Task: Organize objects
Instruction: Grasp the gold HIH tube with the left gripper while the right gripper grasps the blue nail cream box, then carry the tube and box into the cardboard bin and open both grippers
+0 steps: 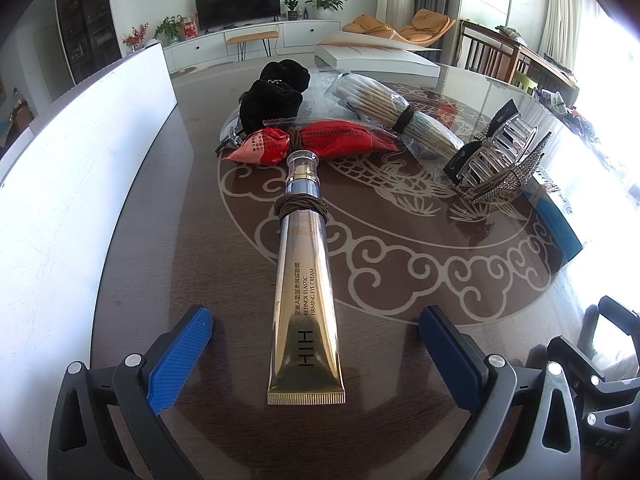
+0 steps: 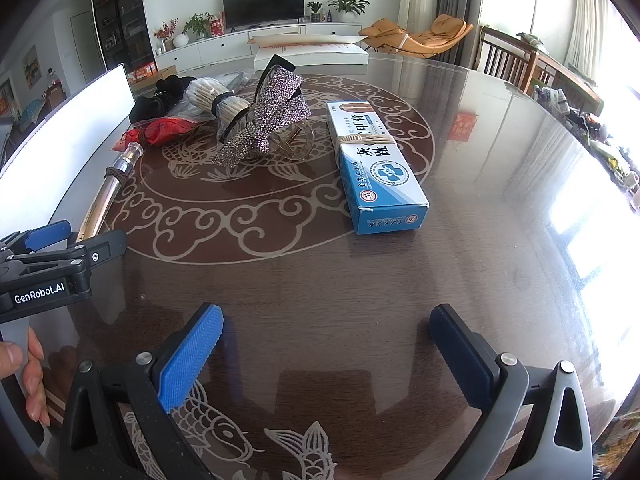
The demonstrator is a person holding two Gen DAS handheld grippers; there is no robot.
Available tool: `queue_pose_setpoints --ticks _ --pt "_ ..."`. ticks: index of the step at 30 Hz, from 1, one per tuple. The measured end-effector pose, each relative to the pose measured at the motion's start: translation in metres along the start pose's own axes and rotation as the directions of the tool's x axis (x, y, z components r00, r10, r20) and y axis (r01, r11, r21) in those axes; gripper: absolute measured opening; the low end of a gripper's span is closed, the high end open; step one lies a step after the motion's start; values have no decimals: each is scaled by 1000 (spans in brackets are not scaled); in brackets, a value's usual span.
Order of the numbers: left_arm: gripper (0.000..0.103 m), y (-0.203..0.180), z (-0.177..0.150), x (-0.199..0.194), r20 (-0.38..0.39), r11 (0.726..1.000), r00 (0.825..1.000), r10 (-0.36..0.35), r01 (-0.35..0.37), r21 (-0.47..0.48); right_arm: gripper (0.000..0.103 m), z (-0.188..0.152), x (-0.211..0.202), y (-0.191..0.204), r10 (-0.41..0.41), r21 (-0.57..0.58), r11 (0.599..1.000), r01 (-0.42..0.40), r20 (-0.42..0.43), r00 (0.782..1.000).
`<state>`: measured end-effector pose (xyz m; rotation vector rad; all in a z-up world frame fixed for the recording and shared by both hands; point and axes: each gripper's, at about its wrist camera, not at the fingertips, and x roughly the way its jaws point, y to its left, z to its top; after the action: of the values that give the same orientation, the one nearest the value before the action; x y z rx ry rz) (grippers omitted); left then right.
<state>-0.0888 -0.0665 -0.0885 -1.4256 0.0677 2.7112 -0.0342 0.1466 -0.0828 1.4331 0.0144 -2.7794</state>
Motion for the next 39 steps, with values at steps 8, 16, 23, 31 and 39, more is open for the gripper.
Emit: queue_pose_setpoints --ticks 8,16,23,31,39 --pt "103 0 0 1 0 1000 1000 0 0 0 103 15 -52 -90 -20 334 940 -69 257 966" --pt "103 0 0 -2 -3 1000 1000 -3 3 -1 94 90 11 -74 243 53 969 -240 -64 968" --pt "103 10 24 9 -70 999 997 -43 43 -4 70 115 68 -39 100 -94 988 -121 -204 974" --pt "25 22 23 -1 13 995 995 -96 96 -31 45 71 28 -41 184 -95 973 -212 -238 954" --pt "25 26 -33 -36 71 983 982 -176 179 -37 49 42 6 -25 108 -205 964 -168 -276 955"
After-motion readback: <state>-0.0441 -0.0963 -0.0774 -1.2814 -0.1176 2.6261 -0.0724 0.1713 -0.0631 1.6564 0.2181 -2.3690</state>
